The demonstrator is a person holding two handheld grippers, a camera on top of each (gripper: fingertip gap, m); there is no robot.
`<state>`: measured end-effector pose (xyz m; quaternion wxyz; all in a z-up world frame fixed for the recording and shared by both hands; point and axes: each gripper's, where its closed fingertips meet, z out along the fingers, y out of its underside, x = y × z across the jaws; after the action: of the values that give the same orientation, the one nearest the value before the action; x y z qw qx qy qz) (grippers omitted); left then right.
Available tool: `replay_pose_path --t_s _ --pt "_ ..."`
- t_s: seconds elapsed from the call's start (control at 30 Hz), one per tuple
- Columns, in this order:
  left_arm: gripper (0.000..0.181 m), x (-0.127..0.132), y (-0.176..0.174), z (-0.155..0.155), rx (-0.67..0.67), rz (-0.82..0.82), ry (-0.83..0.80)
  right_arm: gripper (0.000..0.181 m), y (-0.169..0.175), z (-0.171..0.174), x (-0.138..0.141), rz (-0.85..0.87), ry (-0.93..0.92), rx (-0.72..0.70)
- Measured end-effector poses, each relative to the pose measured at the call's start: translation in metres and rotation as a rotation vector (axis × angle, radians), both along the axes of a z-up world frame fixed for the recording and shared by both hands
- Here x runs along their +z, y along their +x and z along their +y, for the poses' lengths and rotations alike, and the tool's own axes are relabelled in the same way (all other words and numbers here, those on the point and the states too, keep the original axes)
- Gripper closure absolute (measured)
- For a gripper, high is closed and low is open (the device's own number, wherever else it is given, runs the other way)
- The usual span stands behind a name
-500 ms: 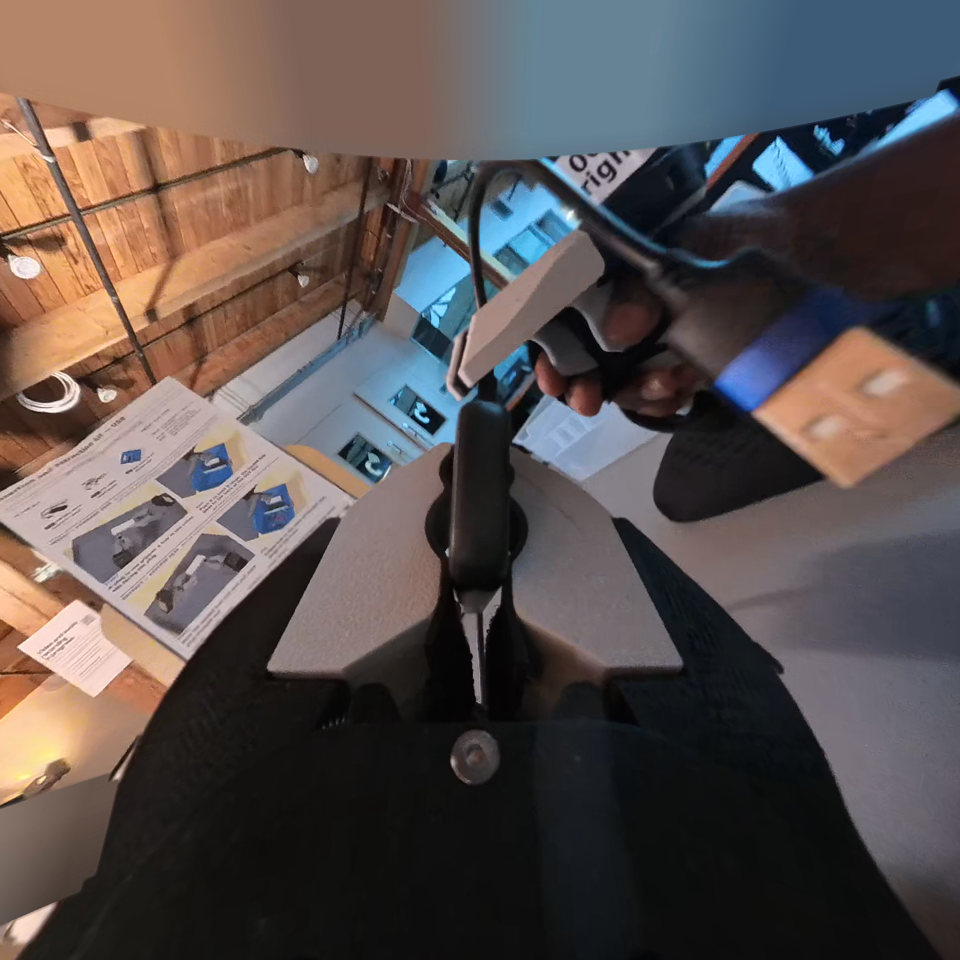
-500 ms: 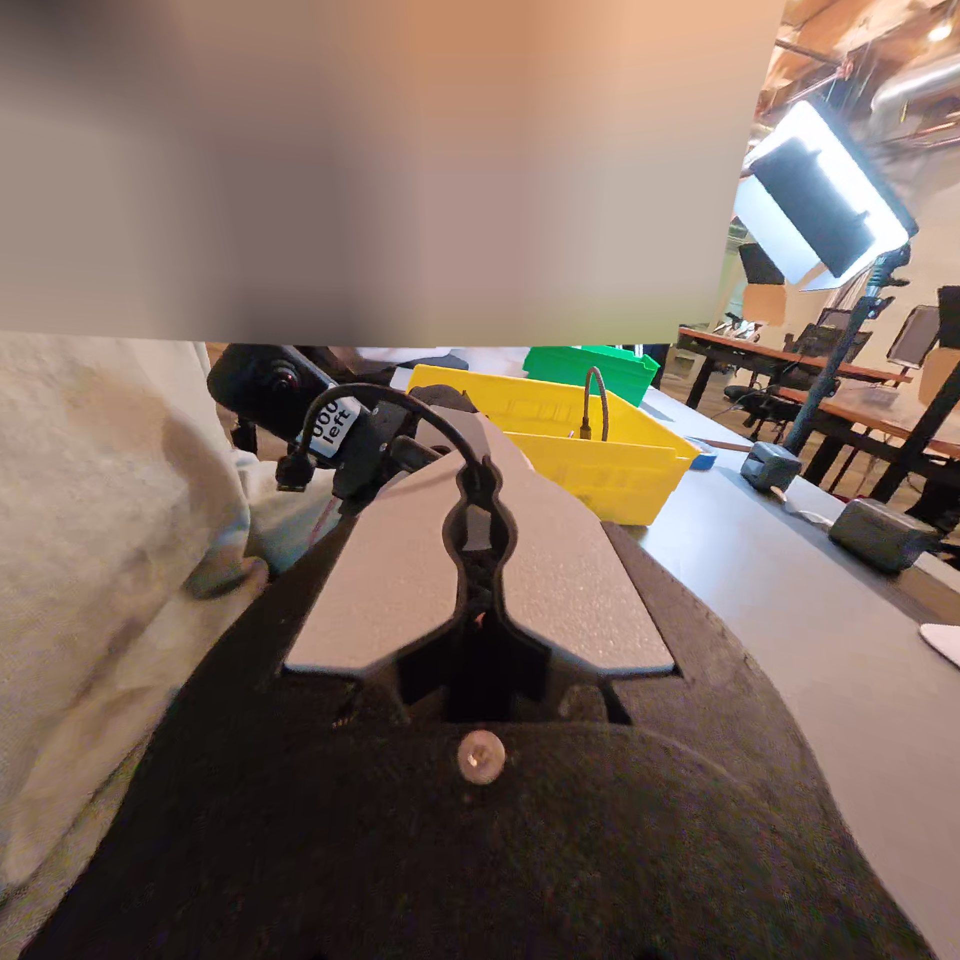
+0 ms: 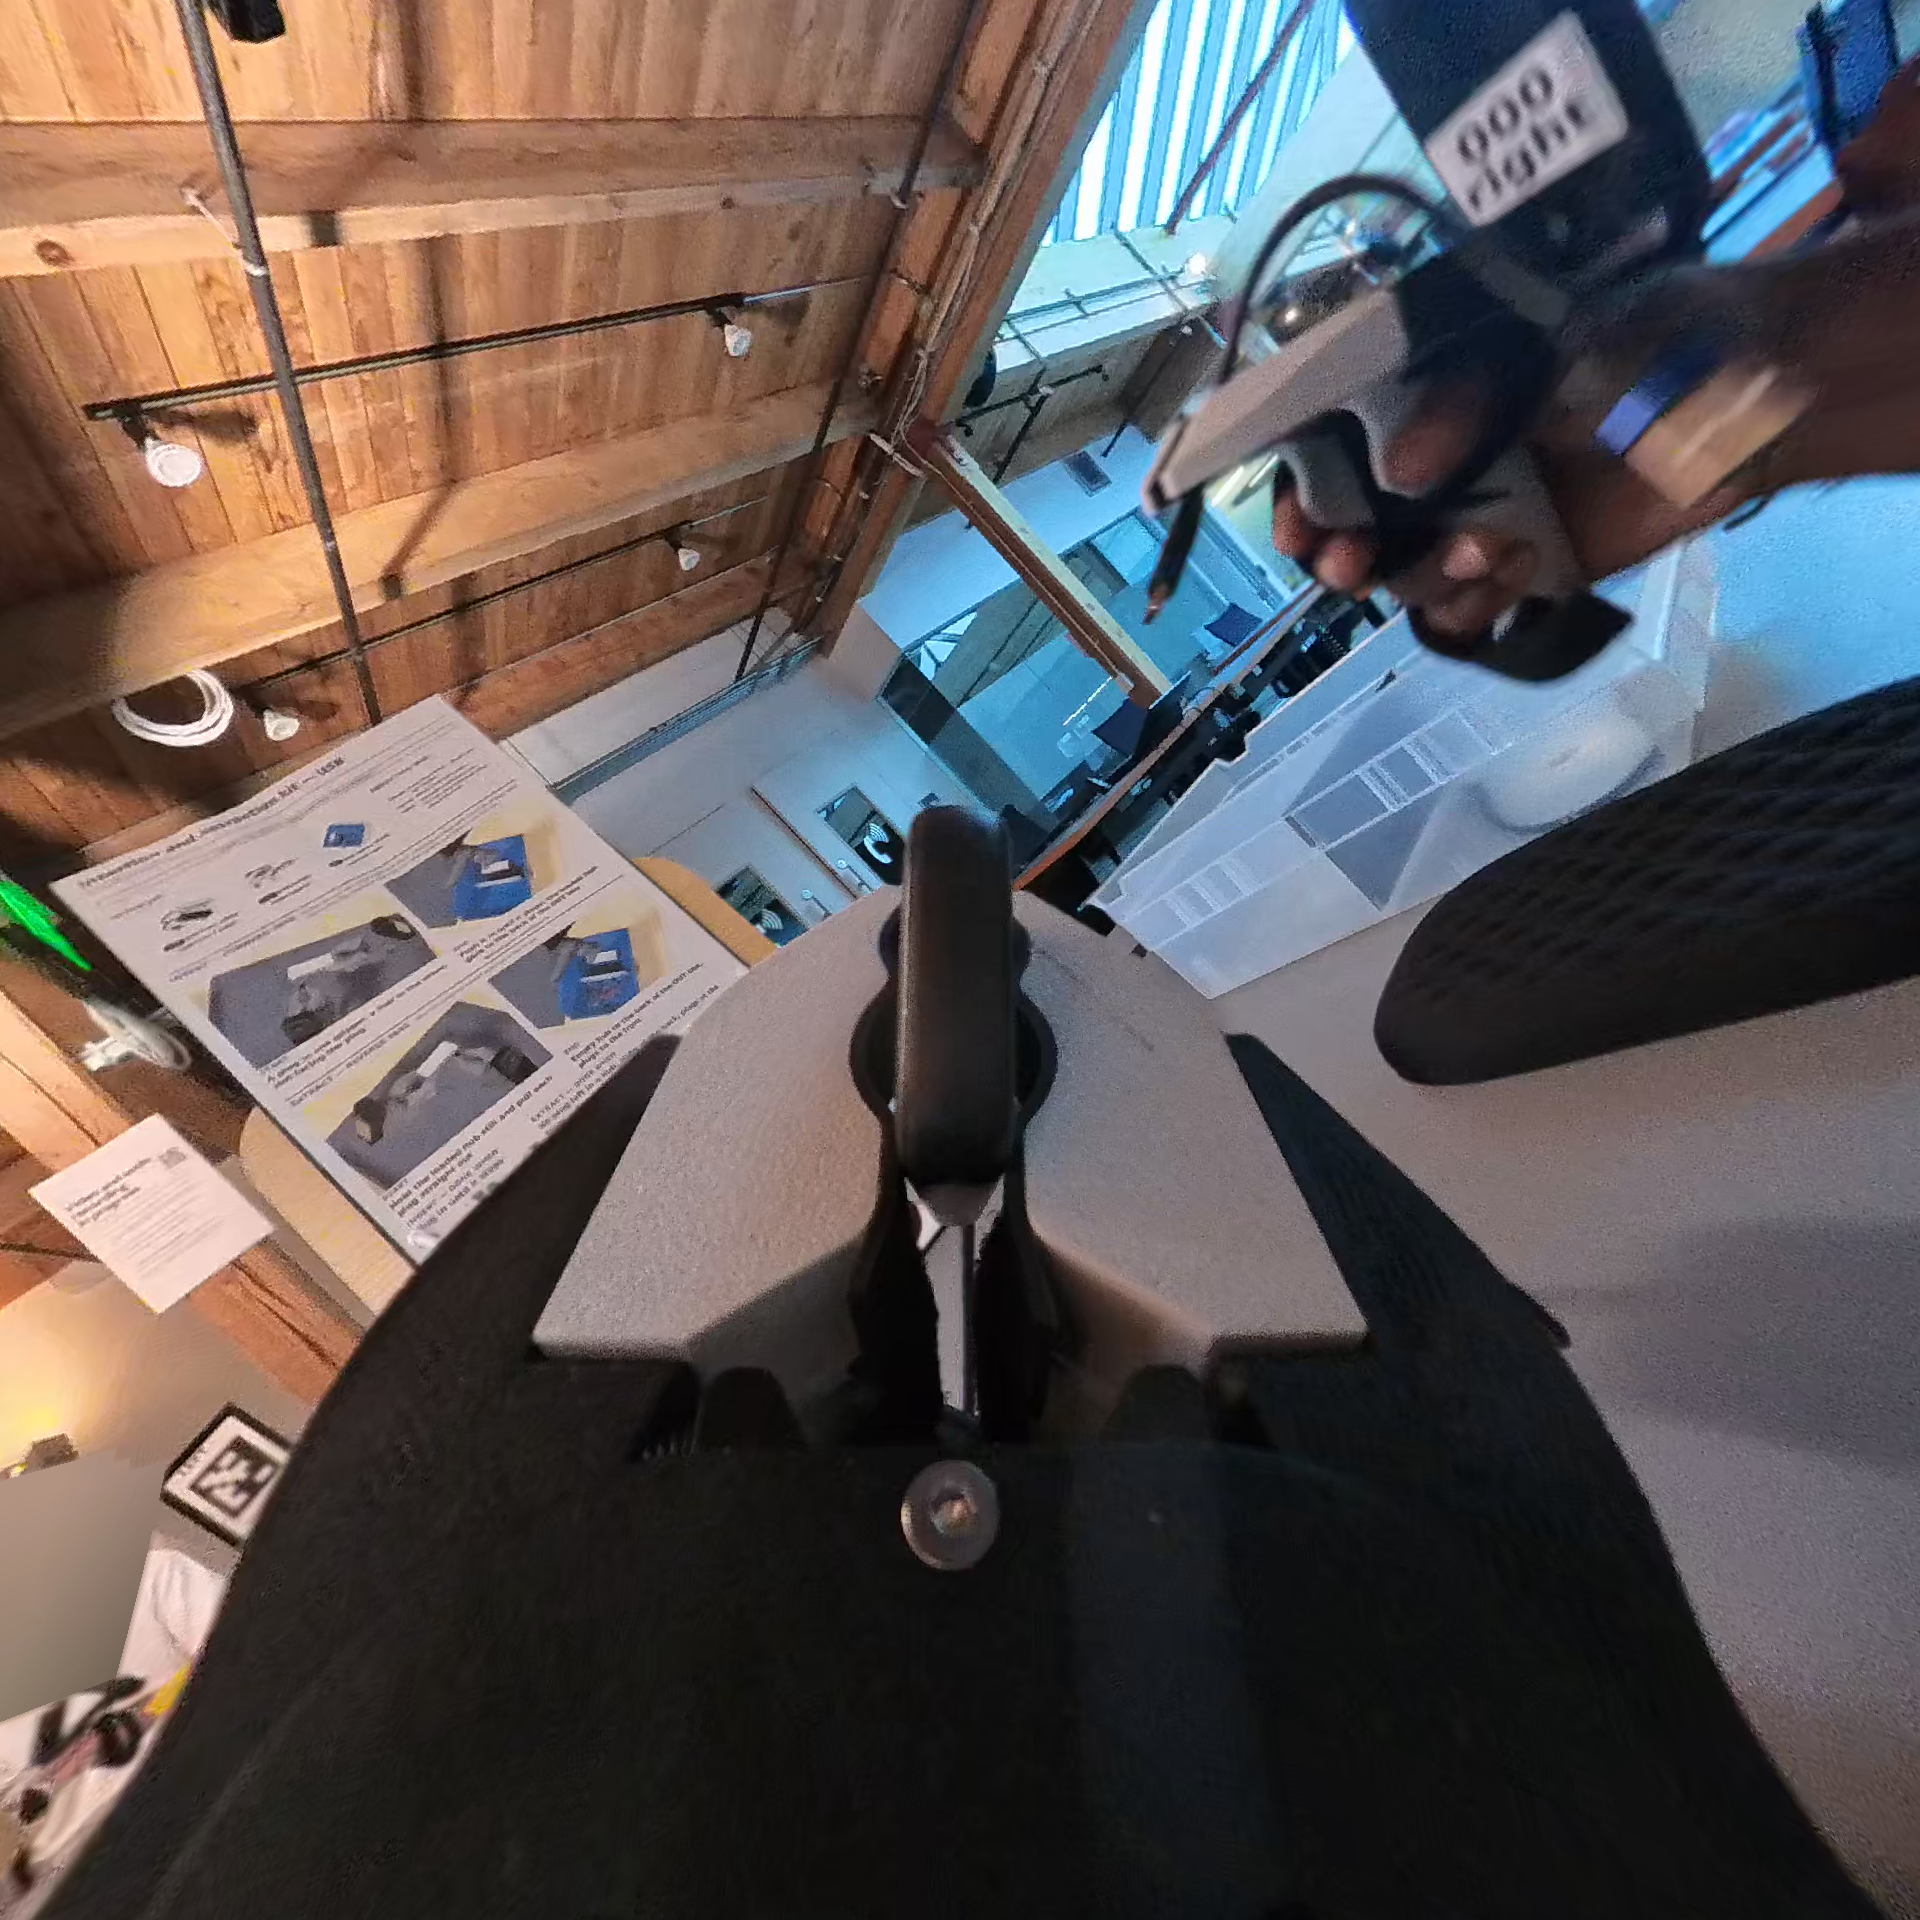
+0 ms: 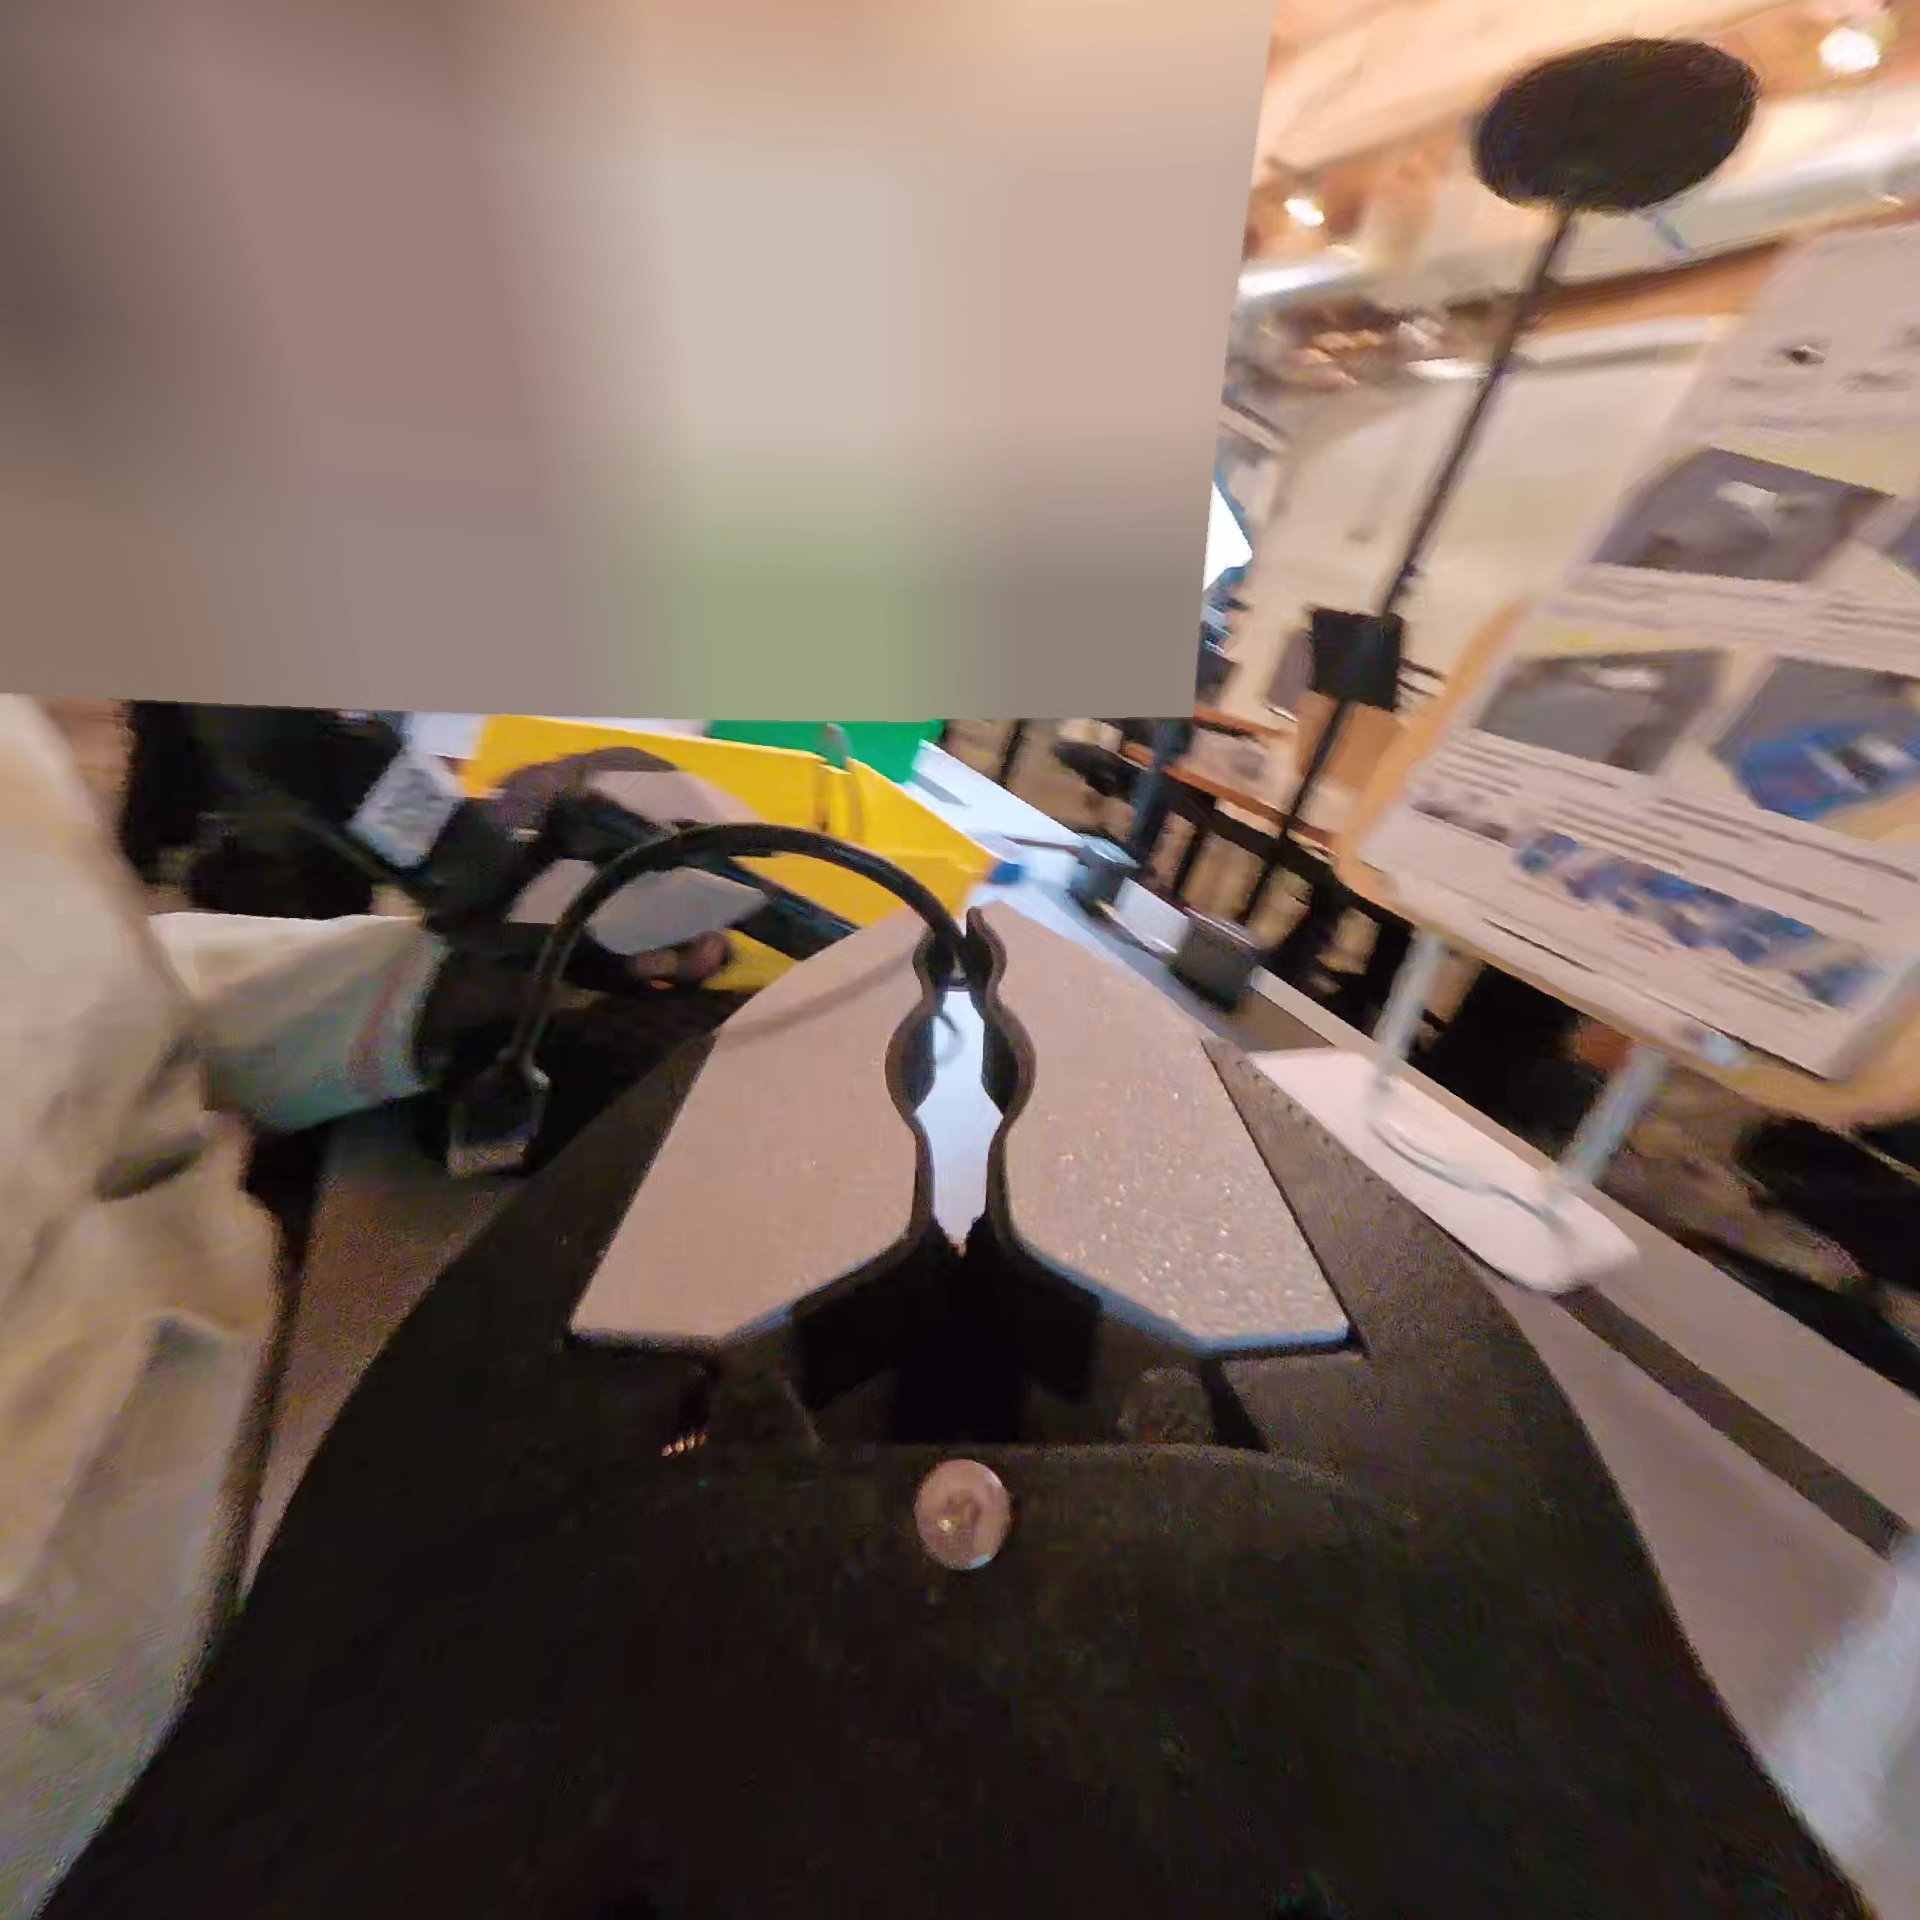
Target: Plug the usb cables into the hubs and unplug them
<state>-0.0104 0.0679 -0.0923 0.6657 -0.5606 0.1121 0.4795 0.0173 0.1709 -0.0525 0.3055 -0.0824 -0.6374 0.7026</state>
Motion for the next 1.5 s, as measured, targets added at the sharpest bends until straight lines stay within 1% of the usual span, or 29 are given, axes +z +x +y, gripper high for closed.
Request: replay_pose_path --t_s 0.07,0.13,0.2,0.27,0.3,0.33,0.4,0.43,0.47,0.53,0.6,0.63,0.7,0.77,0.87,0.9,0.93,0.97,1.0,1.03,1.07,1.1,1.13,1.17,1.23,1.3,1.37,1.43,1.5 --pt "0.168 -0.003 -0.001 0.004 0.03 0.03 -0.029 0.179 -0.023 0.048 0.005 -0.082 0.029 -0.28" --pt "0.168 -0.005 -0.002 0.004 0.048 0.044 -0.044 0.179 -0.039 0.118 0.003 -0.173 0.087 -0.631" --pt "0.168 -0.003 -0.001 0.004 0.038 0.041 -0.028 0.179 -0.037 0.19 0.0 -0.214 0.198 -0.985" --pt "0.167 -0.003 -0.002 0.003 0.047 0.045 -0.024 0.179 -0.023 0.239 -0.003 -0.222 0.355 -1.236" --pt "0.167 -0.003 -0.003 0.004 0.054 0.047 -0.029 0.178 -0.017 0.255 -0.007 -0.227 0.458 -1.315" --pt "0.167 -0.004 -0.004 0.004 0.059 0.049 -0.034 0.179 -0.013 0.267 -0.014 -0.24 0.585 -1.362" --pt "0.167 -0.005 -0.004 0.005 0.061 0.049 -0.037 0.179 -0.007 0.286 -0.033 -0.285 0.839 -1.415" --pt "0.167 -0.005 -0.004 0.005 0.061 0.048 -0.036 0.178 -0.007 0.292 -0.046 -0.331 0.94 -1.407" --pt "0.167 -0.005 -0.004 0.005 0.062 0.049 -0.036 0.178 -0.008 0.295 -0.062 -0.399 1.008 -1.374" --pt "0.167 -0.006 -0.005 0.005 0.067 0.05 -0.04 0.177 -0.012 0.291 -0.097 -0.538 1.064 -1.254" --pt "0.167 -0.006 -0.005 0.006 0.073 0.055 -0.043 0.158 -0.021 0.28 -0.122 -0.625 1.008 -1.142" --pt "0.167 -0.006 -0.006 0.005 0.073 0.053 -0.04 0.154 -0.025 0.276 -0.128 -0.651 0.945 -1.114" --pt "0.167 -0.006 -0.006 0.005 0.072 0.048 -0.034 0.149 -0.032 0.273 -0.127 -0.662 0.803 -1.114" --pt "0.167 -0.005 -0.007 0.004 0.075 0.05 -0.032 0.146 -0.034 0.271 -0.117 -0.65 0.683 -1.125" --pt "0.167 -0.005 -0.005 0.005 0.074 0.062 -0.035 0.141 -0.032 0.265 -0.099 -0.606 0.555 -1.149" --pt "0.167 -0.005 -0.004 0.006 0.078 0.074 -0.038 0.141 -0.032 0.257 -0.091 -0.586 0.492 -1.134" --pt "0.167 -0.005 -0.003 0.006 0.086 0.094 -0.041 0.141 -0.034 0.242 -0.081 -0.555 0.397 -1.085" --pt "0.167 -0.005 -0.002 0.006 0.102 0.126 -0.05 0.14 -0.037 0.216 -0.068 -0.505 0.276 -0.985" --pt "0.167 -0.006 -0.002 0.007 0.13 0.166 -0.068 0.132 -0.04 0.181 -0.052 -0.436 0.156 -0.82" --pt "0.167 -0.007 -0.002 0.008 0.161 0.208 -0.091 0.123 -0.038 0.14 -0.036 -0.362 0.049 -0.615" --pt "0.167 -0.009 -0.002 0.01 0.186 0.245 -0.114 0.119 -0.03 0.101 -0.024 -0.314 -0.049 -0.405" --pt "0.167 -0.01 -0.001 0.012 0.203 0.275 -0.133 0.117 -0.022 0.067 -0.016 -0.313 -0.14 -0.211" --pt "0.167 -0.012 0.0 0.013 0.216 0.298 -0.148 0.114 -0.017 0.038 -0.013 -0.355 -0.216 -0.047" --pt "0.167 -0.013 0.0 0.014 0.227 0.32 -0.167 0.11 -0.019 0.014 -0.014 -0.426 -0.273 0.074" --pt "0.167 -0.02 0.0 0.018 0.246 0.364 -0.226 0.112 -0.031 -0.03 -0.032 -0.629 -0.347 0.225" --pt "0.167 -0.029 0.0 0.023 0.263 0.42 -0.303 0.113 -0.037 -0.072 -0.057 -0.856 -0.363 0.375" --pt "0.167 -0.037 0.003 0.029 0.266 0.47 -0.362 0.112 -0.044 -0.099 -0.079 -1.04 -0.368 0.462" --pt "0.167 -0.043 0.006 0.034 0.26 0.505 -0.404 0.124 -0.05 -0.115 -0.09 -1.15 -0.406 0.523" --pt "0.167 -0.048 0.007 0.037 0.257 0.524 -0.434 0.152 -0.049 -0.124 -0.096 -1.183 -0.389 0.573"
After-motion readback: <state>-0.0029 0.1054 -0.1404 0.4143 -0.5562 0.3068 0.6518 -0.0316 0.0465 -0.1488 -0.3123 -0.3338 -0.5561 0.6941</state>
